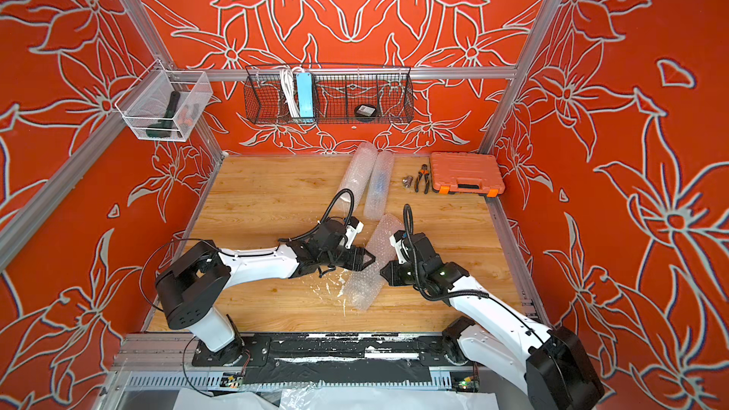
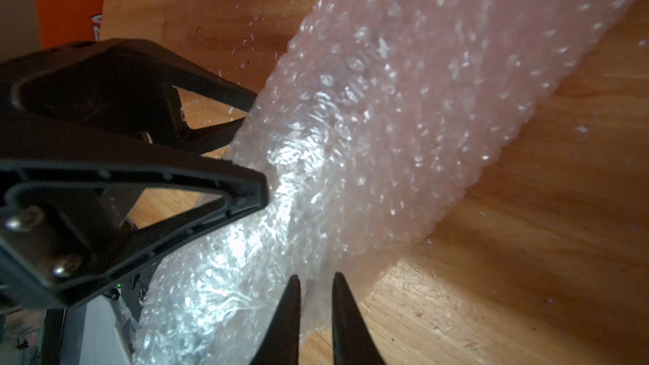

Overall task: Unwrap the vase from the bubble wrap
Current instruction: Unwrap the bubble wrap at the center of the board.

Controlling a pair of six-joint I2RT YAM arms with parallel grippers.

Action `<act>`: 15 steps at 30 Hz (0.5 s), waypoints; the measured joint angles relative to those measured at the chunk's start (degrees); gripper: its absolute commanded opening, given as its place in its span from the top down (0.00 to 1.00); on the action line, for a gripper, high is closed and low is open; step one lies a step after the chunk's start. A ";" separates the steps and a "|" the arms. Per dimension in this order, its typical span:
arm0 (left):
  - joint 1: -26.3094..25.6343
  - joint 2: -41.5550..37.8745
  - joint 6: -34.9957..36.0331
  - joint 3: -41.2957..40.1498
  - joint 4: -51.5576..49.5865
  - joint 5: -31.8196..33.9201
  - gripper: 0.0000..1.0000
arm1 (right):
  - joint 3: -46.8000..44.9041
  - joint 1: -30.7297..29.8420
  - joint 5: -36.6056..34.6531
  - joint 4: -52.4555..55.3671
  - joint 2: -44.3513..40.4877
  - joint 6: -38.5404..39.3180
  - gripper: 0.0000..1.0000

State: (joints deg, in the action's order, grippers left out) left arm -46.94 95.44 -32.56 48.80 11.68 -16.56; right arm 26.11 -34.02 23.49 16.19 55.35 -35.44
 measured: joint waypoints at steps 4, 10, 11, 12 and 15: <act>0.00 -0.04 0.00 -0.09 0.04 -0.13 0.42 | -0.44 0.00 -0.02 -0.57 0.24 -0.24 0.69; 0.07 -0.13 0.04 -0.17 0.00 -0.26 0.42 | -1.09 0.04 1.33 -3.21 1.29 -1.20 0.73; 0.07 -0.15 0.04 -0.20 0.00 -0.26 0.42 | -1.20 0.07 1.68 -3.61 1.31 -1.46 0.77; 0.07 -0.15 0.07 -0.22 0.02 -0.22 0.42 | -1.27 0.07 2.14 -3.96 1.31 -1.68 0.82; 0.07 -0.15 0.11 -0.22 0.04 -0.15 0.42 | -1.42 0.00 2.75 -4.83 1.29 -1.90 0.97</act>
State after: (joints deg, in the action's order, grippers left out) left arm -46.87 95.29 -32.45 48.58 11.73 -16.71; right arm 24.69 -34.02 26.24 11.35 56.64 -37.34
